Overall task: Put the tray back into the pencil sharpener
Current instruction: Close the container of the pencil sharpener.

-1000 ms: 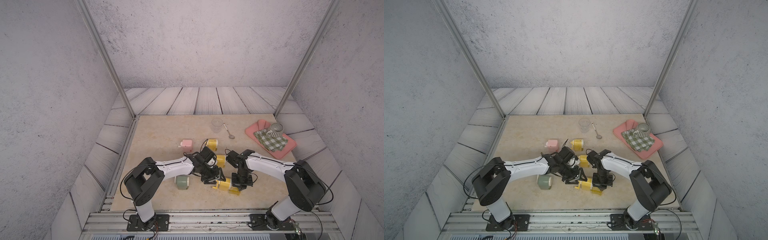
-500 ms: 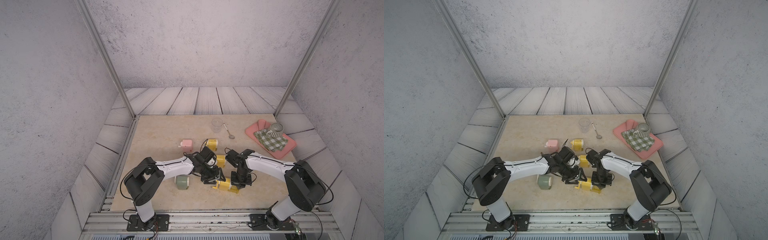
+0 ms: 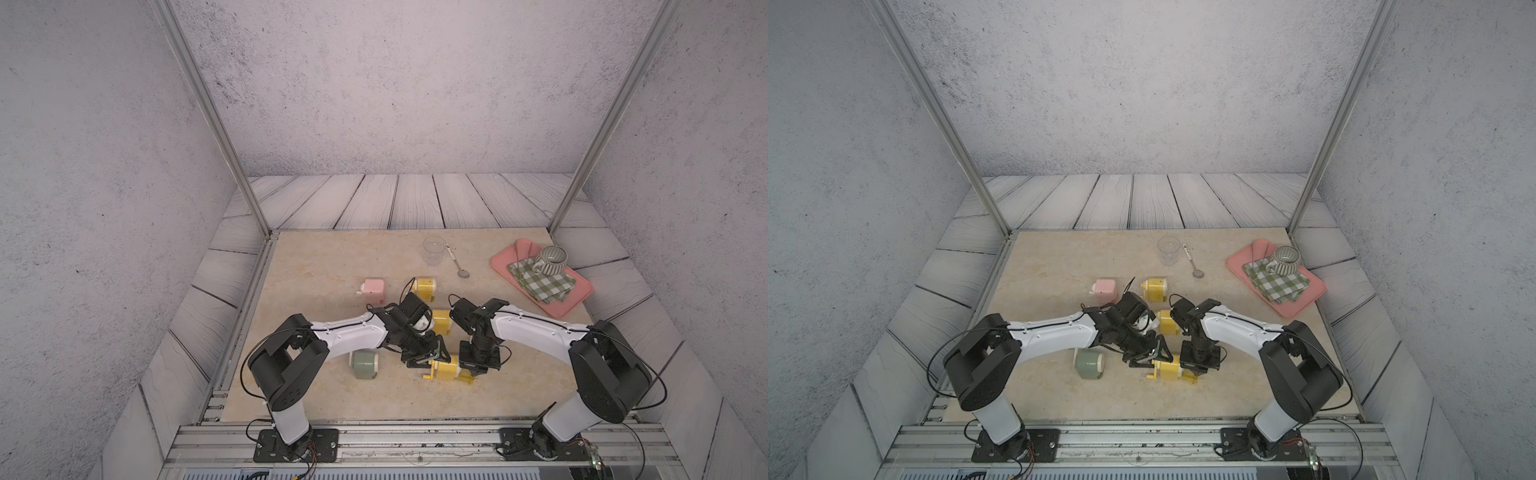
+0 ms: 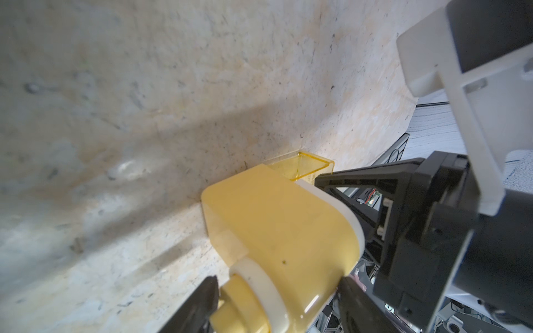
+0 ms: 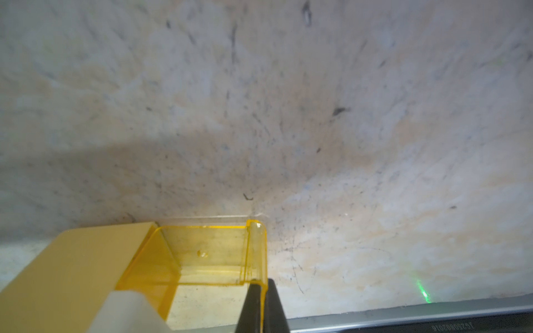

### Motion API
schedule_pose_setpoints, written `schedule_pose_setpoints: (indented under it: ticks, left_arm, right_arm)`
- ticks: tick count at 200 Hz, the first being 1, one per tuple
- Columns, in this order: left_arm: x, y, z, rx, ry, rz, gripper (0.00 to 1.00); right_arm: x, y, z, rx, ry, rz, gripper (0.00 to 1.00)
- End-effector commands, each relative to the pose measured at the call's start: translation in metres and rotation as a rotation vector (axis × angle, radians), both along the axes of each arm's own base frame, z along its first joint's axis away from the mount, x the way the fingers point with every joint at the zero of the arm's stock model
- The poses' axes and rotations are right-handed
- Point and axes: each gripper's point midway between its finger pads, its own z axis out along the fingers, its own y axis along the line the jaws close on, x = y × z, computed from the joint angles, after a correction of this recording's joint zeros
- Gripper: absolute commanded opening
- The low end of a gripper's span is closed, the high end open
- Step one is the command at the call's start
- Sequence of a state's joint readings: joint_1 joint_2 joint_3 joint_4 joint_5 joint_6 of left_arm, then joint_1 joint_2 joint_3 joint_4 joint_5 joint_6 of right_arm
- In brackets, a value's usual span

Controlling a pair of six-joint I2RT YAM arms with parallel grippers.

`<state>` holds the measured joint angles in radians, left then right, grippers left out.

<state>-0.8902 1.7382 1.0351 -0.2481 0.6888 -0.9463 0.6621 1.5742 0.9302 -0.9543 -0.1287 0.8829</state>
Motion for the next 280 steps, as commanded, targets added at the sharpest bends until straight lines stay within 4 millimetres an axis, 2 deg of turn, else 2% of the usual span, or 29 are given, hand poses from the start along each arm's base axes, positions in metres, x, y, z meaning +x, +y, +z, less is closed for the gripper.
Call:
schedule_pose_setpoints:
  ticks: [1,149,213,280]
  left_arm:
    - [0.001,-0.001,0.001,-0.001,0.004,-0.012,0.69]
    - [0.002,0.0,-0.001,0.002,0.005,0.001,0.66]
    - [0.001,0.003,-0.003,0.006,0.007,0.008,0.66]
    - [0.0,0.005,-0.002,0.007,0.003,0.006,0.66]
  right_arm:
    - [0.002,0.01,0.003,0.046,-0.017,0.019,0.0]
    - [0.0,0.019,0.003,0.113,-0.035,0.047,0.01]
    - [0.001,0.022,0.004,0.147,-0.06,0.049,0.08]
    - [0.002,0.013,0.018,0.124,-0.1,0.04,0.27]
